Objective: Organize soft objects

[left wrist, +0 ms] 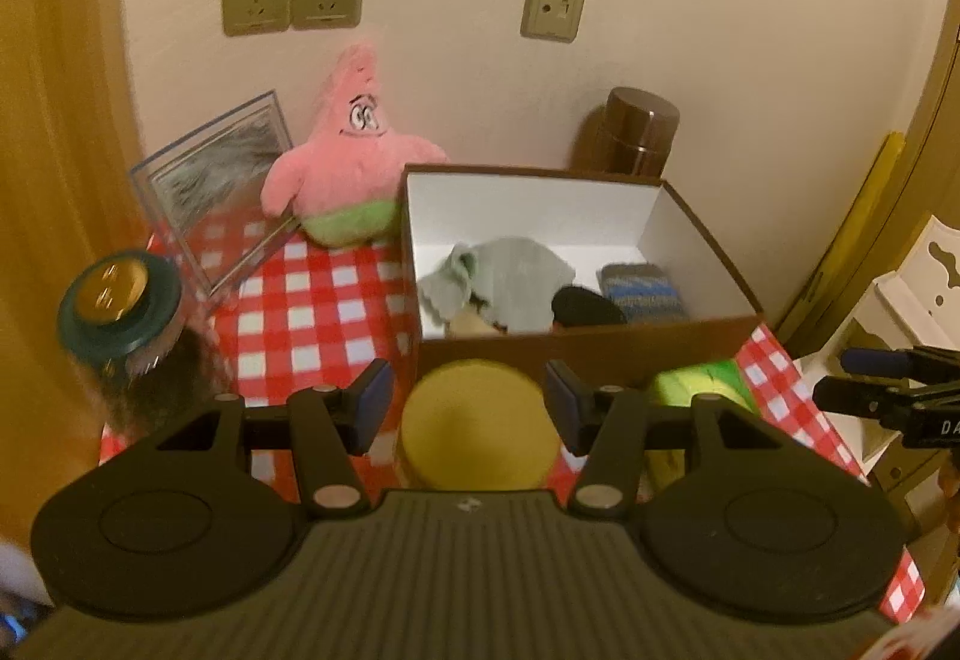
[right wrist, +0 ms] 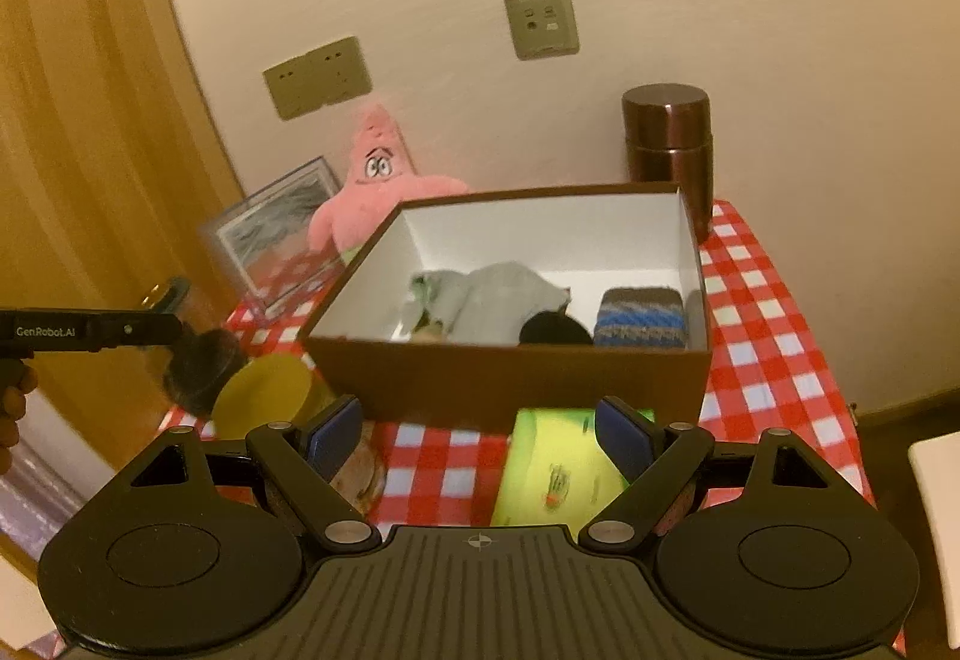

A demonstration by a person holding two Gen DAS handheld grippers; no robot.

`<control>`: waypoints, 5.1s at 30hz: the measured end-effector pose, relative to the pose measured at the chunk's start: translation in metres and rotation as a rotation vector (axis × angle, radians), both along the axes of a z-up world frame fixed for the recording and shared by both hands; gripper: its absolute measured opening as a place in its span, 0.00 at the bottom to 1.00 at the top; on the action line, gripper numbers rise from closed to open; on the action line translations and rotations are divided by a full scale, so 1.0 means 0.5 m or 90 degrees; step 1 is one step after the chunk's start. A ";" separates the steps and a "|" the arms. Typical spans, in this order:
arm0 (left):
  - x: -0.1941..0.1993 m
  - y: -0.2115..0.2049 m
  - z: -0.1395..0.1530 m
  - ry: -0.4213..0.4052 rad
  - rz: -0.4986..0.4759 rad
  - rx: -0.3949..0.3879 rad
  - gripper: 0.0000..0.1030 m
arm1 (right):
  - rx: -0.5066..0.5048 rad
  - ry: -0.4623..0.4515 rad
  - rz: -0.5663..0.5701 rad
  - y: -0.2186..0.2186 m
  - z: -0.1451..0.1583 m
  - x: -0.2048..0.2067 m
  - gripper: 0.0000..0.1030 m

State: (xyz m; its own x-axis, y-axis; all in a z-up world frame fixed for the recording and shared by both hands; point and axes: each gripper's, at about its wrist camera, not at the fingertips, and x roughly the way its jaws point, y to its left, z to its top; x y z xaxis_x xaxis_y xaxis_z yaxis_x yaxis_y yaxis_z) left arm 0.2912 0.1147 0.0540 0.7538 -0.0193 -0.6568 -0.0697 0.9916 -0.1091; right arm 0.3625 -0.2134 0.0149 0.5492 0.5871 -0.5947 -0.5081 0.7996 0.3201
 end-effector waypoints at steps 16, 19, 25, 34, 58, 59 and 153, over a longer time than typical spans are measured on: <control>-0.162 -0.042 -0.037 0.035 0.032 -0.016 0.51 | -0.028 0.016 0.023 -0.024 -0.026 -0.132 0.82; -0.179 -0.054 -0.051 0.047 0.034 -0.015 0.51 | -0.035 0.027 0.029 -0.030 -0.039 -0.149 0.82; -0.213 -0.075 -0.085 0.075 0.042 -0.018 0.51 | -0.052 0.048 0.040 -0.043 -0.068 -0.182 0.82; -0.246 -0.092 -0.128 0.109 0.057 -0.031 0.51 | -0.082 0.076 0.057 -0.059 -0.113 -0.212 0.82; -0.252 -0.131 -0.214 0.169 0.073 -0.024 0.51 | -0.003 0.128 0.010 -0.085 -0.228 -0.141 0.09; -0.252 -0.131 -0.214 0.170 0.073 -0.024 0.51 | 0.016 0.108 0.014 -0.095 -0.213 -0.145 0.07; -0.266 -0.175 -0.345 0.258 0.087 -0.022 0.51 | -0.118 0.088 0.292 -0.036 -0.294 -0.216 0.97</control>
